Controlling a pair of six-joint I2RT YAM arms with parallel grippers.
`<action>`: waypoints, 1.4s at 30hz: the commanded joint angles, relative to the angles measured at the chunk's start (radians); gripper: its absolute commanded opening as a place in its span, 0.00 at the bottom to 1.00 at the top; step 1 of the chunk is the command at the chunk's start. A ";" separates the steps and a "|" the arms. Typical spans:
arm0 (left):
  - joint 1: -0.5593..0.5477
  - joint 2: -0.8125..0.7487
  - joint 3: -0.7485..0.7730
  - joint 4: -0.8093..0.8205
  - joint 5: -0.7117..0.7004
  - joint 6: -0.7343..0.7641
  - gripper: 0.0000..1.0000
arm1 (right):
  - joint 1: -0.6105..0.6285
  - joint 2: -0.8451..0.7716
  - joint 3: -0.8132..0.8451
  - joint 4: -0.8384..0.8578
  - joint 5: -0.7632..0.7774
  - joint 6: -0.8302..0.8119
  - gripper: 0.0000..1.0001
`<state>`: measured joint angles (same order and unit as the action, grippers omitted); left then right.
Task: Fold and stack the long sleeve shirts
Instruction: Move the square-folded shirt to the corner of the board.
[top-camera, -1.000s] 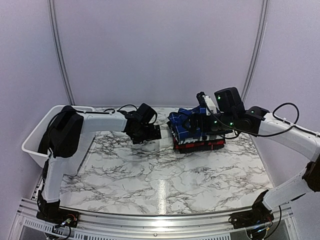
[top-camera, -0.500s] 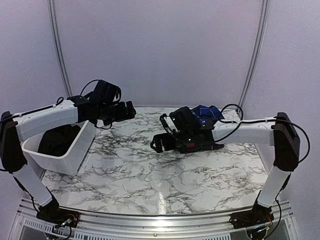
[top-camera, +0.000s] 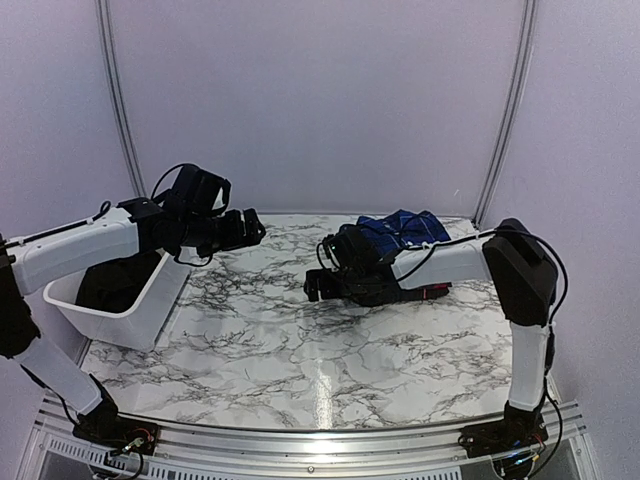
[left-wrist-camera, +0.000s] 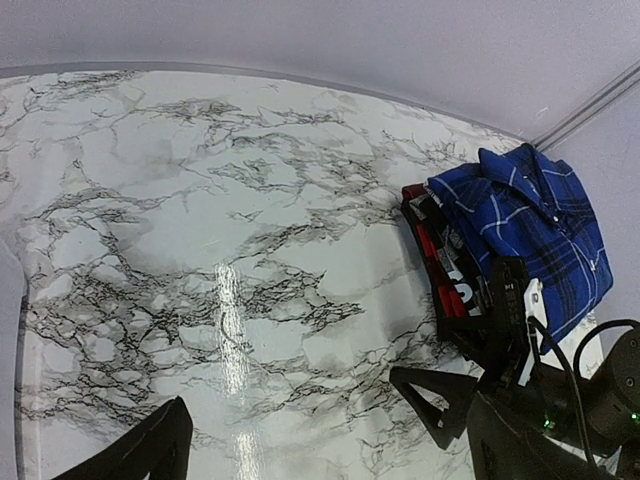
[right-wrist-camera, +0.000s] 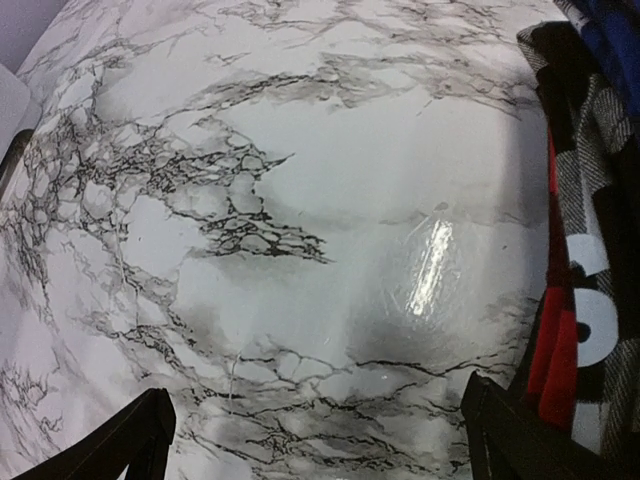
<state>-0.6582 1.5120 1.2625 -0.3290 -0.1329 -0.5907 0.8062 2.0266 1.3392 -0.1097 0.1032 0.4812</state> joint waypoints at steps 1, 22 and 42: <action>0.005 -0.037 -0.012 -0.017 0.019 0.016 0.99 | -0.060 0.046 0.041 0.062 0.015 0.031 0.99; 0.005 -0.059 -0.030 -0.022 0.041 0.017 0.99 | -0.342 0.152 0.113 0.077 -0.126 -0.031 0.98; 0.003 -0.081 -0.053 -0.027 0.047 -0.007 0.99 | -0.436 0.251 0.387 -0.025 -0.239 -0.074 0.99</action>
<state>-0.6582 1.4635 1.2213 -0.3393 -0.0868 -0.5949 0.3847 2.3066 1.6875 -0.1070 -0.1131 0.4168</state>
